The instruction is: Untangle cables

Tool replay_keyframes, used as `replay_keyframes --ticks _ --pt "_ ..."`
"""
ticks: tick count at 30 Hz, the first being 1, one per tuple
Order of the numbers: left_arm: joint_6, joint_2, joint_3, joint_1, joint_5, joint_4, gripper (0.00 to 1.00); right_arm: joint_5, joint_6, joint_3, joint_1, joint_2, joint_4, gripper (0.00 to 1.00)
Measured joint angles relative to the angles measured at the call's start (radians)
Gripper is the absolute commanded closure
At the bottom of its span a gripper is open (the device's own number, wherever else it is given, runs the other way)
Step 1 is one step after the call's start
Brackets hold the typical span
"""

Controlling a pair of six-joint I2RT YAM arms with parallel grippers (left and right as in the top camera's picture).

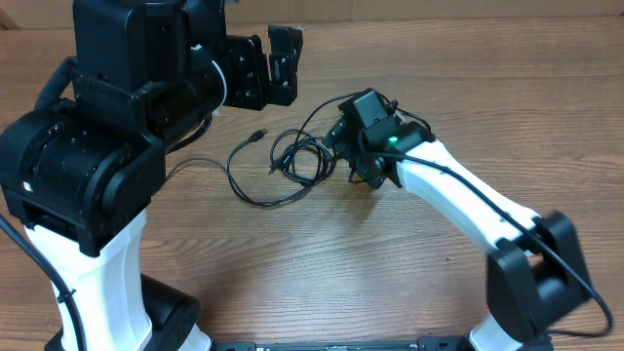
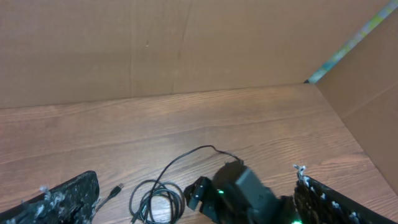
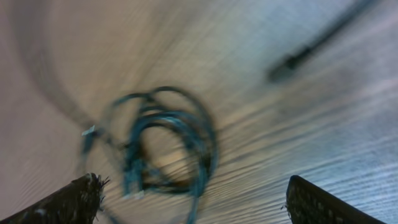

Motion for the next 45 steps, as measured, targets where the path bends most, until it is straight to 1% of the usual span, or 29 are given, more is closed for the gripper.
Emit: replay_keyframes --ticks 6,13,17,21,30,42,45 --pt "0.000 0.000 0.000 0.000 -0.002 -0.018 0.01 0.014 0.078 0.000 0.012 0.087 -0.005 0.06" --pt "0.000 0.000 0.000 0.000 -0.006 -0.034 0.00 0.015 0.099 0.000 0.071 0.101 0.043 0.07" --pt "0.000 0.000 0.000 0.000 -0.008 -0.057 0.00 0.023 0.106 0.000 0.094 0.156 0.055 0.07" --pt "0.004 0.000 0.000 0.000 -0.015 -0.076 0.00 0.049 0.106 0.000 0.084 0.180 0.055 0.08" --pt "0.004 0.000 0.000 0.000 -0.023 -0.090 0.00 0.055 0.109 0.000 0.008 0.180 0.019 0.09" --pt "0.005 0.000 0.000 0.000 -0.023 -0.105 0.00 0.059 0.109 0.004 0.041 0.200 0.038 0.09" --pt "0.007 0.000 0.000 0.000 -0.023 -0.108 0.00 0.060 0.108 0.006 0.041 0.203 0.037 0.14"
